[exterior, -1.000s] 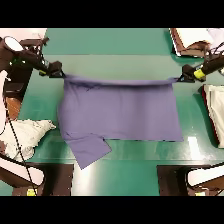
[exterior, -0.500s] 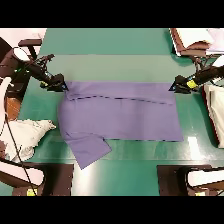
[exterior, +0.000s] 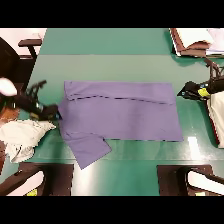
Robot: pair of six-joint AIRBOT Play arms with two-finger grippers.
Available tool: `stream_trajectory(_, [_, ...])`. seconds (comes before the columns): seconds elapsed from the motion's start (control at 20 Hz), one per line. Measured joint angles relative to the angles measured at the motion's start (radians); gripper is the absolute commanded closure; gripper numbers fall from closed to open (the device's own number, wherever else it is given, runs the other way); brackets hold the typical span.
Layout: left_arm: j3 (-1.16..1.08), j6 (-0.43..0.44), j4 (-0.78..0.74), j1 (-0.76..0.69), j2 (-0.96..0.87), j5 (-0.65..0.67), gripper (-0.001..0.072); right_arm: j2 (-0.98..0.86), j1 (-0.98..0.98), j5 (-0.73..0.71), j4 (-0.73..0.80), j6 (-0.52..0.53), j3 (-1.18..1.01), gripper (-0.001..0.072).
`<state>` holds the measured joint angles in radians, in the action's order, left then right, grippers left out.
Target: Fold the shirts.
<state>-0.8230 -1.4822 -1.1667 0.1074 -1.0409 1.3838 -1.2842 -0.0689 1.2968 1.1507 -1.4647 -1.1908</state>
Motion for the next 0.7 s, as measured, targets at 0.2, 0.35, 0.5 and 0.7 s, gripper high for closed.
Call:
stream_trajectory(0.2, [0.256, -0.024, 0.066, 0.0, 0.159, -0.024, 0.0338, 0.052, 0.0, -0.032, -0.029, 0.0, 0.038, 0.0301])
stream_trajectory(0.35, [0.362, -0.024, 0.127, 0.0, 0.198, -0.078, 0.0337, 0.063, 0.0, -0.04, -0.045, 0.001, 0.047, 0.0301])
stream_trajectory(0.5, [0.419, -0.021, 0.157, 0.0, 0.212, -0.15, 0.0338, 0.069, 0.0, -0.04, -0.054, 0.001, 0.05, 0.0301])
stream_trajectory(0.7, [0.465, -0.013, 0.175, 0.001, 0.219, -0.189, 0.034, 0.071, 0.0, -0.034, -0.058, 0.0, 0.051, 0.0302])
